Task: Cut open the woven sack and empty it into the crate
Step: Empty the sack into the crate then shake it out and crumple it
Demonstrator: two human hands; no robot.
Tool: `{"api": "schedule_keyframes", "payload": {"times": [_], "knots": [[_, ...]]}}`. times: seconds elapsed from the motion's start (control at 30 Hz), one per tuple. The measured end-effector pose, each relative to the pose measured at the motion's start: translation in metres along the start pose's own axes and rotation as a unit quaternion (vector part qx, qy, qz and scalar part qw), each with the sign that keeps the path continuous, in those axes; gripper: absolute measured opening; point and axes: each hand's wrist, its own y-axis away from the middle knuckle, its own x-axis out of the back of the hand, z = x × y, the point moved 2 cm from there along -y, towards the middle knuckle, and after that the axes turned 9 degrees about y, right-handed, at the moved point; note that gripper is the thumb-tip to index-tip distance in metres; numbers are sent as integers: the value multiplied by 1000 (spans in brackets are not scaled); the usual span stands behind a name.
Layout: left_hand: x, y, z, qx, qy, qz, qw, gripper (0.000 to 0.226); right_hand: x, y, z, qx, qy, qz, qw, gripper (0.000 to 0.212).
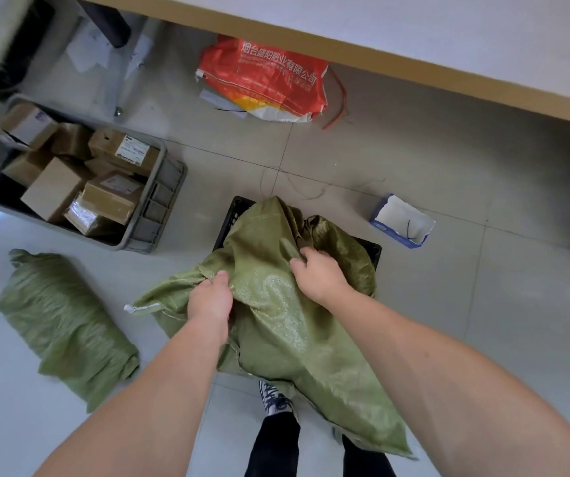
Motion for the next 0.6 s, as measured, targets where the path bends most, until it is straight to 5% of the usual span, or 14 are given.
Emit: {"api": "schedule_keyframes", "payload": {"times": [0.2, 0.37, 0.6], "knots": [[11, 9, 11, -75, -127, -46, 988, 50, 5, 24, 37, -45, 43, 11, 998, 61], [32, -9, 11, -154, -302, -65, 939, 65, 0, 55, 86, -108, 75, -59, 990, 86], [46, 5, -3, -120, -235, -167, 950, 81, -16, 99, 109, -75, -55, -117, 989, 116]]}}
